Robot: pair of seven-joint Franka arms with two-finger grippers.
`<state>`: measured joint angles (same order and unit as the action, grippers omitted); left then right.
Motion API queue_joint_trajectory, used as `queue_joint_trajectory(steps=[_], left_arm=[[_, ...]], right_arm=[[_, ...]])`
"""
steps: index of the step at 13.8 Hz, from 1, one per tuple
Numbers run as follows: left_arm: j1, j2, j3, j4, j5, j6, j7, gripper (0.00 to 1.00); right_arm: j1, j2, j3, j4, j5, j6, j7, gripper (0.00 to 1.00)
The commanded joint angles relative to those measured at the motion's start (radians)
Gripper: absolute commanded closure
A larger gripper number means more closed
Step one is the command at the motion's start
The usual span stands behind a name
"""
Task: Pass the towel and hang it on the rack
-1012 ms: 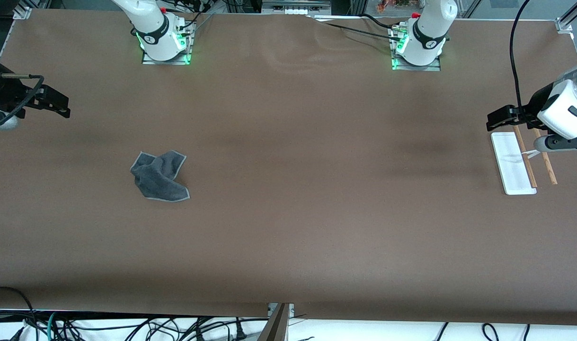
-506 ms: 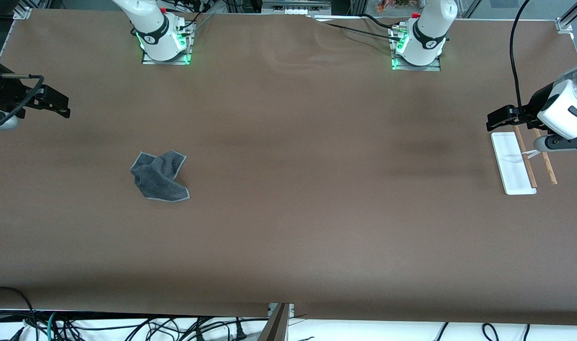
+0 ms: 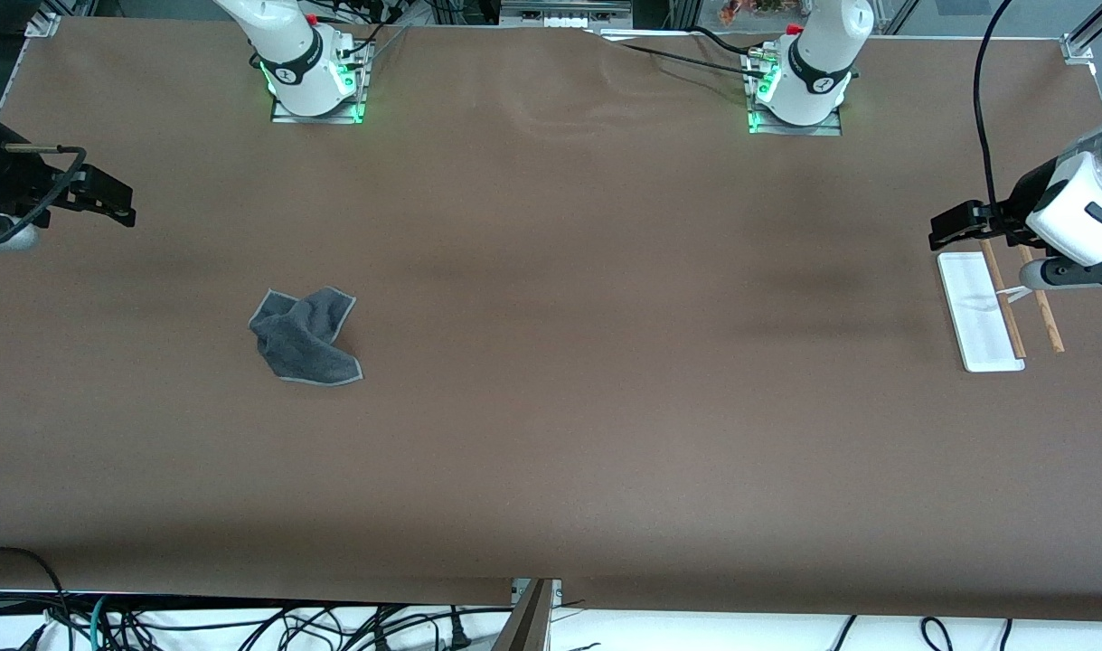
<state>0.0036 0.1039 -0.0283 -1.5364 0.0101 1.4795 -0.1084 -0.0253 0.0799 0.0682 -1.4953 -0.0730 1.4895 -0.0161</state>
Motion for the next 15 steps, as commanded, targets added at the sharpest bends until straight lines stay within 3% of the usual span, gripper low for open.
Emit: queue_joint_trajectory(steps=[1,3,10,15], left_arm=[[-0.002,0.013,0.002,0.032,-0.024,-0.019,0.007,0.00],[-0.002,0.014,0.002,0.032,-0.024,-0.019,0.007,0.00],[-0.002,0.014,0.002,0.030,-0.024,-0.019,0.007,0.00],[-0.001,0.014,0.002,0.030,-0.024,-0.019,0.007,0.00]], right_arm=[[-0.007,0.018,0.004,0.004,0.018,0.009,-0.011,0.00],[-0.005,0.085,0.005,0.004,0.016,0.015,-0.015,0.00],[-0.001,0.185,0.012,-0.019,0.018,0.069,-0.010,0.00],[0.005,0.212,0.013,-0.160,0.019,0.262,-0.010,0.01]])
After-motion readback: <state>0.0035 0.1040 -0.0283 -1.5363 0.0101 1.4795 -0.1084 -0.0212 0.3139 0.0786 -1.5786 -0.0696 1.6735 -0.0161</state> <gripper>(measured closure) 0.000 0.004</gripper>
